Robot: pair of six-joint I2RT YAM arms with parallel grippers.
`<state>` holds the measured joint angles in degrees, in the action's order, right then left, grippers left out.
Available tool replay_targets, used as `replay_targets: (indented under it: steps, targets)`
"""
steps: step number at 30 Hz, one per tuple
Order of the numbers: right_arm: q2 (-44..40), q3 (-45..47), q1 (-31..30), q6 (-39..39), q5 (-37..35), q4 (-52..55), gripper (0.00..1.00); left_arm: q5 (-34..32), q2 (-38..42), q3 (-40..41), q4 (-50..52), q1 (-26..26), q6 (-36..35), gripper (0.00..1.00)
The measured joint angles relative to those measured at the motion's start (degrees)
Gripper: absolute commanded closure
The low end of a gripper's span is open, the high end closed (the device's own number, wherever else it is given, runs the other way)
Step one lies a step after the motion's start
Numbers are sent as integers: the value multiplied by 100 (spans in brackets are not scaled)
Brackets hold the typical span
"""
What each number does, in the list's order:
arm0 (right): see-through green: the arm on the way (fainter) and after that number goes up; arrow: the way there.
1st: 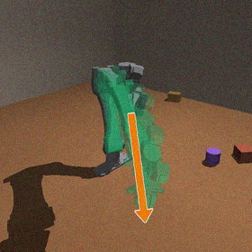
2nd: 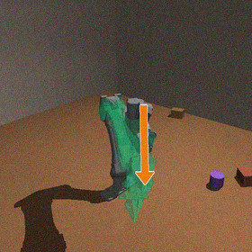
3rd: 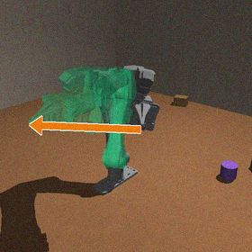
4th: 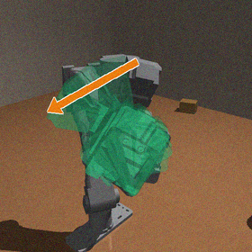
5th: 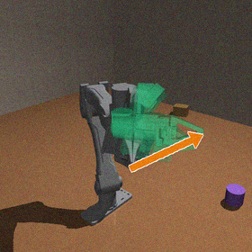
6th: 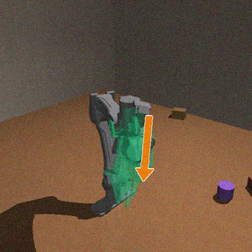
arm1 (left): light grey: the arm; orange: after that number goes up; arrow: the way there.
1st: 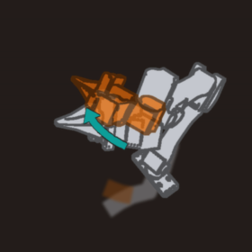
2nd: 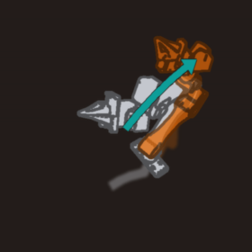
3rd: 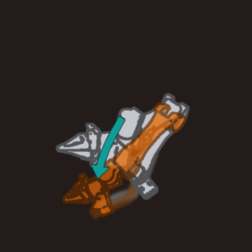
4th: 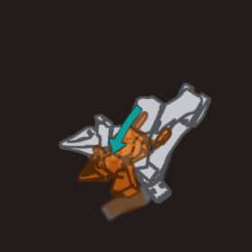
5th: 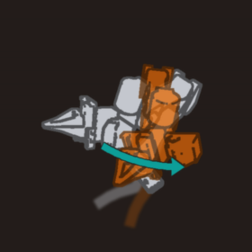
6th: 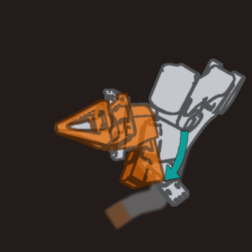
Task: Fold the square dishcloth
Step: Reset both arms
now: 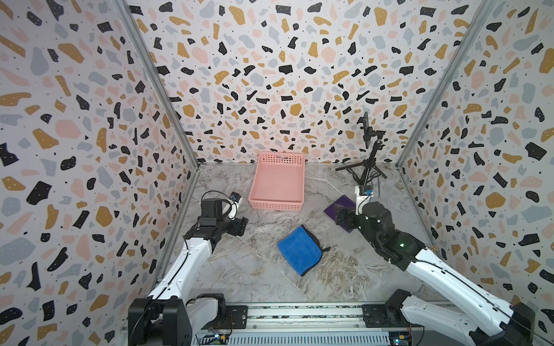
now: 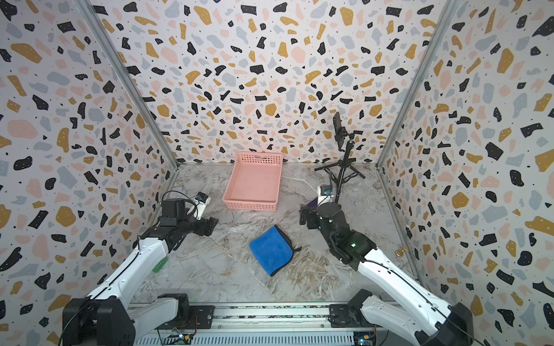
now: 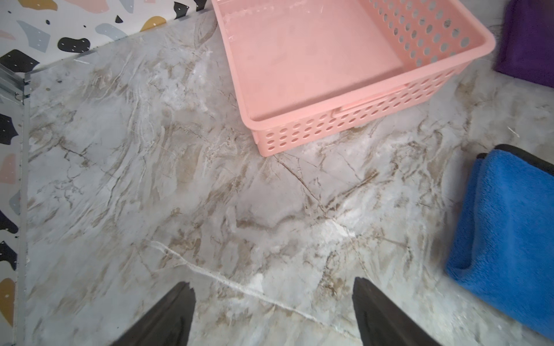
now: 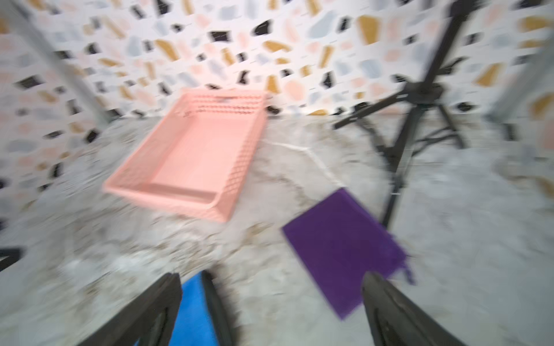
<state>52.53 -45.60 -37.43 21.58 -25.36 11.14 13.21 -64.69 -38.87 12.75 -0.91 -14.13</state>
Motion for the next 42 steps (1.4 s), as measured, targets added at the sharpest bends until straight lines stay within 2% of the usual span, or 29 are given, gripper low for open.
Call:
replay_targets:
  steps: [3,7,11,15,22,28,30,36,42]
  targets:
    - [-345,546,461,-396,-719,-90,0,-92,-170,372,-695,0,188,13]
    - [-369,1379,946,-914,-1488,-496,1,-190,-345,660,-1460,0,352,13]
    - [-168,2168,1556,-1314,-1930,-1333,0,-275,-354,1043,-2411,0,433,13]
    - [205,2964,2098,-1462,-2044,-2568,0,-302,-411,1545,-3296,0,505,13]
    - [1440,3724,2643,-1517,-1545,-4854,0,-192,-1106,2142,-4931,0,656,12]
    - [2343,3707,2841,-1873,-831,-6575,0,-271,-1705,2188,-5705,0,776,12]
    - [2813,3713,2957,-1969,-557,-7206,0,-310,-1755,2162,-5689,0,791,12]
    - [3456,3318,3088,-2186,227,-7335,0,-330,-1764,2114,-5812,0,841,11]
    - [3506,2688,3309,-2149,627,-6719,0,-330,-1764,2114,-5818,0,883,11]
